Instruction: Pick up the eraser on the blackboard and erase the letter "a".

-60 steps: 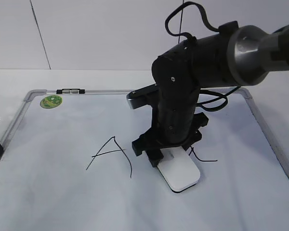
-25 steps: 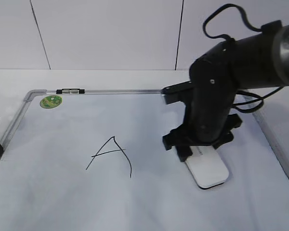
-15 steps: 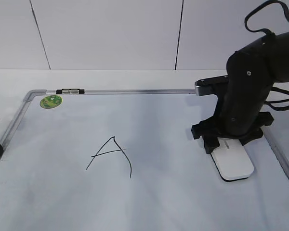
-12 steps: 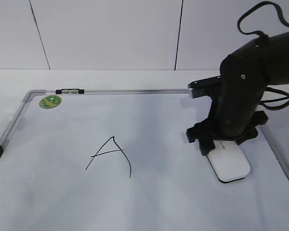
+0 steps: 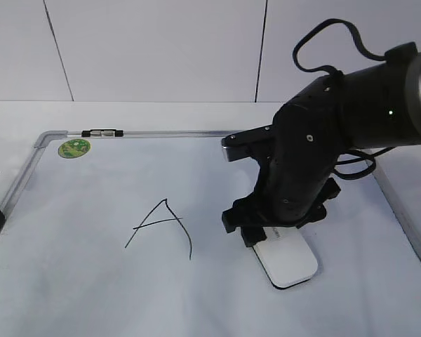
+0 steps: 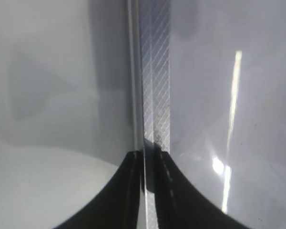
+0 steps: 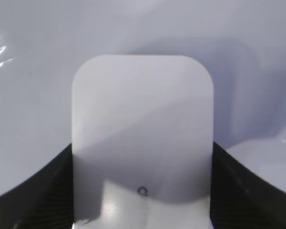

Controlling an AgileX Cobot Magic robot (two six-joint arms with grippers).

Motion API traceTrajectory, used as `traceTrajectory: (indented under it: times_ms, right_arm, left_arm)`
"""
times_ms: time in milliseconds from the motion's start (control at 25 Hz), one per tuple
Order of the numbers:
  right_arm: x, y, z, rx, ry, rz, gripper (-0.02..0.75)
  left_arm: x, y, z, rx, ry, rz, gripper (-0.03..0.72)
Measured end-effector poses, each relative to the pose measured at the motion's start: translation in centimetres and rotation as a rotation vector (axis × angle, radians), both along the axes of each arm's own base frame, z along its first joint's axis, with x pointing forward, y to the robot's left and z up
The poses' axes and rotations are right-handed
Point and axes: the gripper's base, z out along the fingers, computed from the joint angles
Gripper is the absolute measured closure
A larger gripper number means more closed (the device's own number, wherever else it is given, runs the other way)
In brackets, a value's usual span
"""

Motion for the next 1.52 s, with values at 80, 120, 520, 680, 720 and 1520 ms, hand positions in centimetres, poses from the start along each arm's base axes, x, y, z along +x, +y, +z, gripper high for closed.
traceTrajectory:
  times_ms: [80,120,520,680,720,1520]
  right_arm:
    - [0.8,-1.3,0.0,-0.006,-0.005,-0.043,0.192]
    - [1.4,-2.3,0.0,-0.011,-0.009,-0.070,0.192]
    - [3.8,-7.0,1.1,-0.061,-0.006,-0.207,0.192]
    - [4.4,-6.9,6.3,-0.056,-0.017,-0.232,0.192]
    - [4.4,-6.8,8.0,-0.044,-0.019,-0.227,0.192]
    - [2.9,-11.6,6.7,-0.079,0.104,-0.306,0.193]
  left_arm:
    - [0.0,0.0,0.0,0.000,0.000,0.000,0.620]
    - [0.0,0.0,0.0,0.000,0.000,0.000,0.620]
    - [0.0,0.0,0.0,0.000,0.000,0.000,0.617]
    - [0.0,0.0,0.0,0.000,0.000,0.000,0.613]
    - [0.0,0.0,0.0,0.000,0.000,0.000,0.613]
    - [0.0,0.0,0.0,0.003,0.001,-0.002,0.600]
